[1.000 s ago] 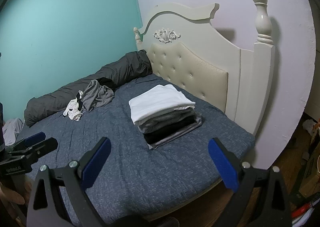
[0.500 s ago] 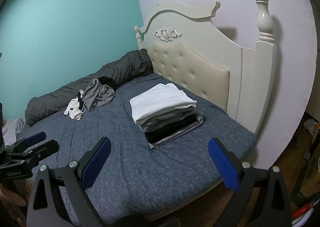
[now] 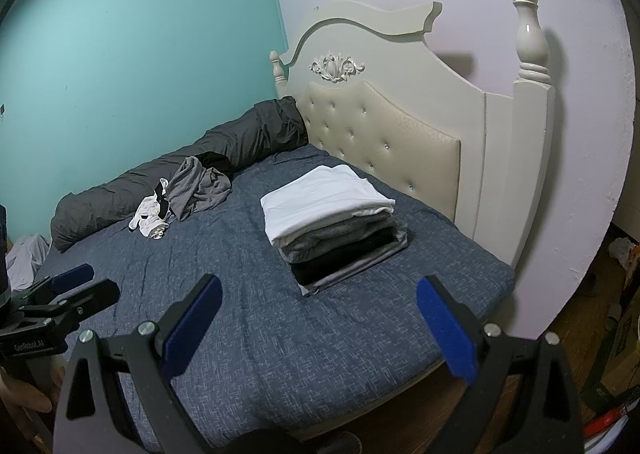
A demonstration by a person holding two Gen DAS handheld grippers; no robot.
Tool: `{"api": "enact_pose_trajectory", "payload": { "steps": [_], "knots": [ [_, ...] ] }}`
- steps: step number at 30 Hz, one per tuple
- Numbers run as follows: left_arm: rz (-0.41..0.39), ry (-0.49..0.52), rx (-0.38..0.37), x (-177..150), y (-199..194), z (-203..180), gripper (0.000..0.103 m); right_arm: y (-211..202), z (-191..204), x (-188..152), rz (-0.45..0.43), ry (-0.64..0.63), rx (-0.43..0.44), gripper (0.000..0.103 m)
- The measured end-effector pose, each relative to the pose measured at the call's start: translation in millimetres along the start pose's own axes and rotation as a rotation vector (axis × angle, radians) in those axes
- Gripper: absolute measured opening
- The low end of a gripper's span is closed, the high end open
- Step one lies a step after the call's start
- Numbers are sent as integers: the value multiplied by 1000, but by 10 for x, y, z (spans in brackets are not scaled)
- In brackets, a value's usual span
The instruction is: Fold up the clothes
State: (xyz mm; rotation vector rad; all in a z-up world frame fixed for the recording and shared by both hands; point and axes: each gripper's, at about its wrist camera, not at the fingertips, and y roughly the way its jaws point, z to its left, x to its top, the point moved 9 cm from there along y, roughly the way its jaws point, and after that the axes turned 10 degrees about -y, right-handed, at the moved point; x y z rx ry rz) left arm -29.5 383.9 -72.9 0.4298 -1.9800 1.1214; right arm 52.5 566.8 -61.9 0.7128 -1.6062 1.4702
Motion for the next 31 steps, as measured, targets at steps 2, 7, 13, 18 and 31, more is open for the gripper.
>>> {"api": "enact_pose_trajectory", "payload": {
  "steps": [2,7,13,18,31],
  "knots": [
    [2,-3,1,-2,6,7,103,2,4,-2,1,-1,0,98],
    [8,0,-4,-16,16,11,103,3,10,-6,2,-3,-2,98],
    [-1,-4,1,-24,13,22,103,4,20,-3,2,0,-1,98],
    [-1,-1,-2,-31,10,16,103,4,10,-33,5,3,-1,98],
    [-1,1,-12,-43,20,10,103,4,-3,-57,3,14,-1,99]
  ]
}}
